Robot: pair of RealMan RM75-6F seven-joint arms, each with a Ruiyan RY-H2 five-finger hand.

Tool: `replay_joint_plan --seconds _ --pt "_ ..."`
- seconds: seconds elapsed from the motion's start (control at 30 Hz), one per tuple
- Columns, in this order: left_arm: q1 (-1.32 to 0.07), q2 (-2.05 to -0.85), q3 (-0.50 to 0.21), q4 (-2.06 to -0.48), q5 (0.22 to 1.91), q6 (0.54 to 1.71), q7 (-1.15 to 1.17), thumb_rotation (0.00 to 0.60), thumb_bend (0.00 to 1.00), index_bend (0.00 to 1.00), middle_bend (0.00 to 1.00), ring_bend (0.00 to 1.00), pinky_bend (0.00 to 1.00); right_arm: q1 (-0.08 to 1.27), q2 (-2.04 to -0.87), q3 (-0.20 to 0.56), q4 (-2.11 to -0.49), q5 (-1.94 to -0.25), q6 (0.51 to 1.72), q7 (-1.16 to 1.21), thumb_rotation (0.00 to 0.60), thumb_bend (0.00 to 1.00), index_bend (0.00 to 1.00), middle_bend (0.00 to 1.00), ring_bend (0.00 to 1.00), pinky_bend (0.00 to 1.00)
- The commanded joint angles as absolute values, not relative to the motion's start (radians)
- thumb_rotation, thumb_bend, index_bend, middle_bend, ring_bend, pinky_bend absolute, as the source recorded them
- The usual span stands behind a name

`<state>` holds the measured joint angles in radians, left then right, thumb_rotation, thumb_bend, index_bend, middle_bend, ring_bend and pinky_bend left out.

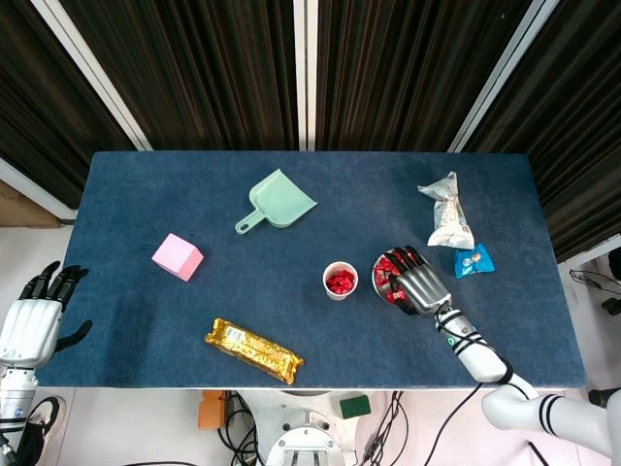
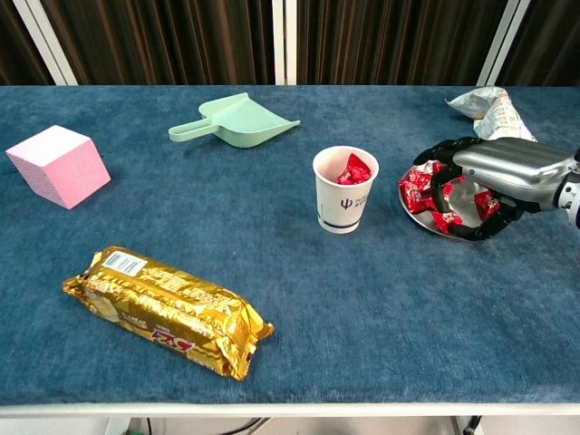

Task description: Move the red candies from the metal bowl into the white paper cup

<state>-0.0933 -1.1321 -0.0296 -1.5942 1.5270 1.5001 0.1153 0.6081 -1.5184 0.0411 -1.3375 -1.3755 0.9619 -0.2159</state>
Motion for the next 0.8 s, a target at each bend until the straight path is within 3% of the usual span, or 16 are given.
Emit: replay_joint_plan --seconds 0.03,0.27,0.63,0.7,0.8 --pt "-0.094 -1.132 -0.03 -1.594 1.526 1.499 0.115 0.6 0.19 0.18 0.15 0.06 0.21 0.603 -1.514 0.049 -1.344 -1.385 0.983 -0.2 0.6 0.36 0.61 0.07 0.0 0.0" --pt "-0.093 -1.13 -0.031 -1.596 1.521 1.497 0.112 0.6 0.19 0.18 0.15 0.06 0.21 0.607 -1.479 0.09 -1.394 -1.451 1.07 -0.134 0.6 0.37 0.61 0.07 0.0 0.0" --pt "-0.089 -1.129 -0.032 -1.594 1.523 1.507 0.106 0.6 0.19 0.18 0.15 0.06 0.21 0.704 -1.533 0.167 -1.48 -1.475 1.049 -0.188 0.6 0.36 0.6 0.08 0.0 0.0" --pt "-0.087 -1.127 -0.033 -1.593 1.524 1.512 0.1 0.6 0.19 0.18 0.15 0.06 0.21 0.715 -1.548 0.172 -1.481 -1.47 1.042 -0.2 0.6 0.36 0.57 0.07 0.0 0.0" --pt "-0.085 -1.125 -0.033 -1.589 1.524 1.514 0.09 0.6 0.19 0.18 0.15 0.06 0.21 0.724 -1.56 0.17 -1.48 -1.462 1.031 -0.214 0.6 0.35 0.4 0.06 0.0 0.0"
